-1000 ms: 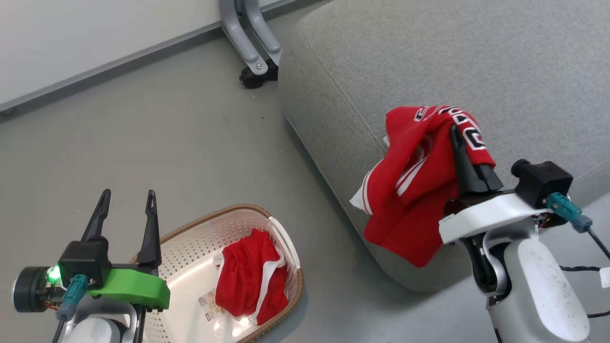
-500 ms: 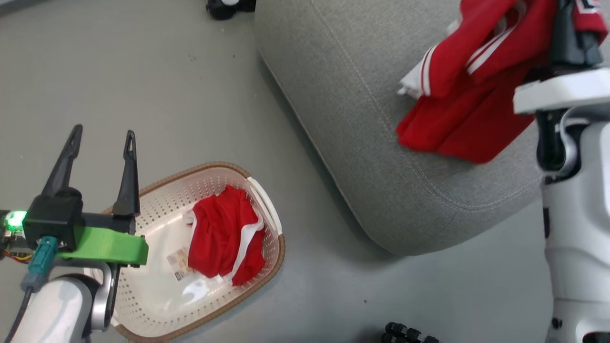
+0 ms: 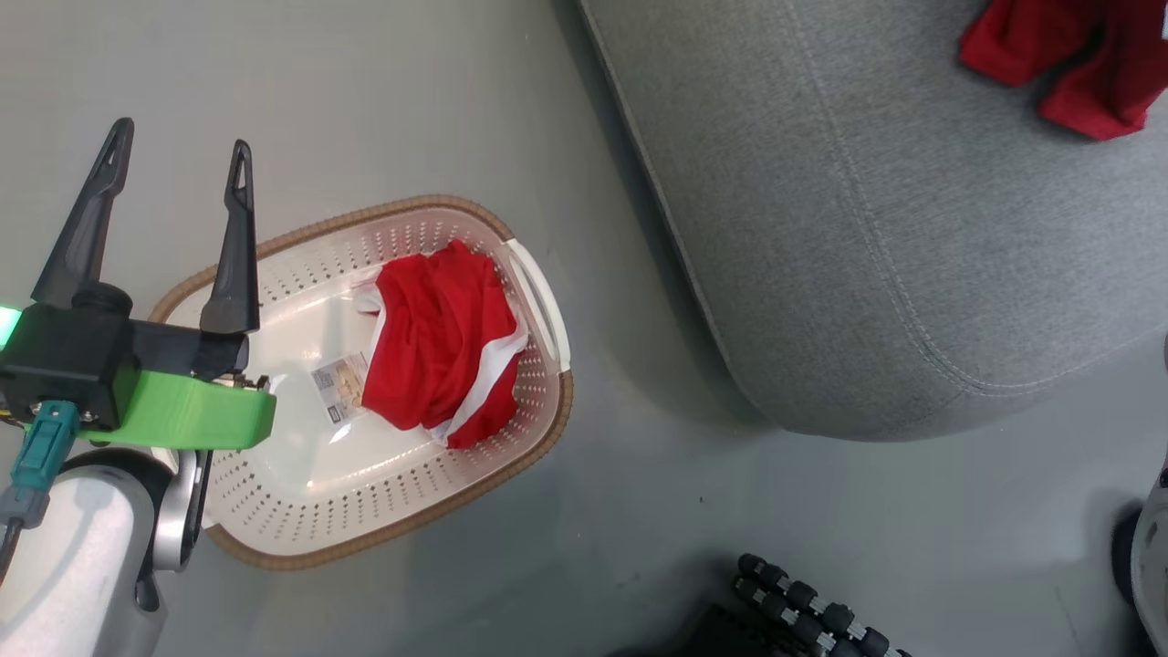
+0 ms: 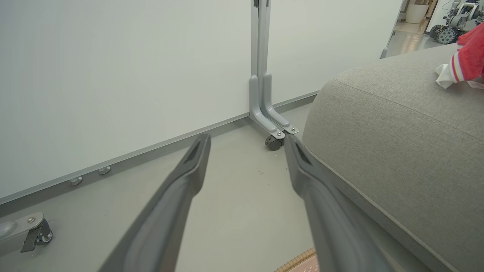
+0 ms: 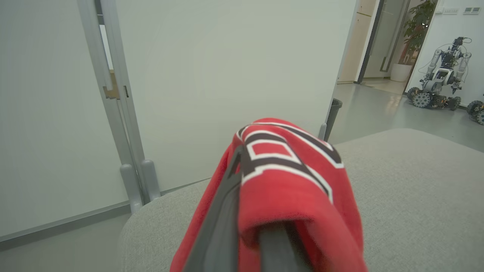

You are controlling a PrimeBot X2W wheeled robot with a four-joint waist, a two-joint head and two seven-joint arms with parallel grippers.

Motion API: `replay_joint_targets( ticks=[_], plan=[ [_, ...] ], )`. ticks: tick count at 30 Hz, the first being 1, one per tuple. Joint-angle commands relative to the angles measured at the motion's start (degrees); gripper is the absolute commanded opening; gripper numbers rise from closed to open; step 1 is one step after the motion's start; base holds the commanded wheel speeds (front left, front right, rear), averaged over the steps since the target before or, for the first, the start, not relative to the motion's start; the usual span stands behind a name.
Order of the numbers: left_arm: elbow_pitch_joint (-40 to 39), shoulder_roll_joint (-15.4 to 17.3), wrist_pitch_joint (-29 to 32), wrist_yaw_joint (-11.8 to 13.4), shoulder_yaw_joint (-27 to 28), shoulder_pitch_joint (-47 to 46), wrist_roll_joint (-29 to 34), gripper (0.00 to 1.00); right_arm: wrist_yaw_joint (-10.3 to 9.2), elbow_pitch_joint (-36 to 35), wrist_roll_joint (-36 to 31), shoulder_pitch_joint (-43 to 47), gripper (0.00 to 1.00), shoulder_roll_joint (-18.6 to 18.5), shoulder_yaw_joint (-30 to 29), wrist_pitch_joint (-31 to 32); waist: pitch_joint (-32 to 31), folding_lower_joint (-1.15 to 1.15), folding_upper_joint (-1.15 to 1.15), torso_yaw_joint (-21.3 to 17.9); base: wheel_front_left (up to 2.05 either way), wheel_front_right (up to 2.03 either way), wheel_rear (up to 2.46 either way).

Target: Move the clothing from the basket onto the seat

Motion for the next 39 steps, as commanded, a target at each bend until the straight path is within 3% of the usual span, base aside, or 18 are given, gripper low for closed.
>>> replay_joint_targets(
  ticks=[1,6,7,8,9,13,25,31,39],
  plan=[
    [-0.22,0.42,0.17,-0.1,0.1,-1.24,0.74,1.0,-0.02,2.69,0.34,-0.41,0.0,0.04,0.13,-0.8,4.37,-0.01,0.0,3.21,0.0,0.0,0.0],
    [0.22,0.5,0.14,-0.11,-0.09,-1.78,0.69,1.0,-0.02,11.52,0.67,0.7,0.0,0.84,0.04,-2.63,5.66,-0.01,0.0,3.43,0.0,0.0,0.0],
    [0.34,0.5,0.15,-0.05,-0.13,-1.79,0.68,1.0,-0.02,12.87,0.85,0.97,0.48,1.02,0.12,-3.03,5.75,-0.01,0.0,3.39,0.0,0.0,0.0],
    [0.48,0.51,0.13,0.0,-0.15,-1.8,0.65,1.0,-0.02,13.94,0.83,1.23,0.82,1.1,0.21,-3.26,5.74,-0.01,0.0,3.34,0.0,0.0,0.0],
    [0.64,0.5,0.06,0.06,-0.19,-1.72,0.59,1.0,-0.02,14.88,0.88,1.63,1.0,1.32,0.23,-3.63,5.63,-0.01,0.0,3.26,0.0,0.0,0.0],
    [1.62,0.19,-0.56,0.35,-0.31,-0.64,0.05,1.0,-0.02,14.8,0.38,4.52,1.0,2.41,0.1,-4.04,4.06,-0.01,0.0,2.89,0.0,0.0,0.0],
    [6.7,-2.6,-4.72,1.58,-0.11,3.25,-2.67,1.0,-0.02,-5.69,-4.27,24.17,1.0,8.28,-0.94,-3.98,-5.98,-0.01,0.0,3.99,0.0,0.0,0.0],
    [10.69,-4.78,-7.99,3.29,1.29,6.79,-4.63,1.0,-0.02,-17.36,-6.64,34.2,1.0,10.6,3.24,-3.99,-12.26,-0.01,0.0,6.75,0.0,0.0,0.0],
    [13.73,-7.12,-10.57,4.75,3.73,10.56,-6.62,1.0,-0.02,-24.5,-8.82,41.07,1.0,11.31,7.57,-3.34,-17.6,-0.01,0.0,11.52,0.0,0.0,0.0]
  ],
)
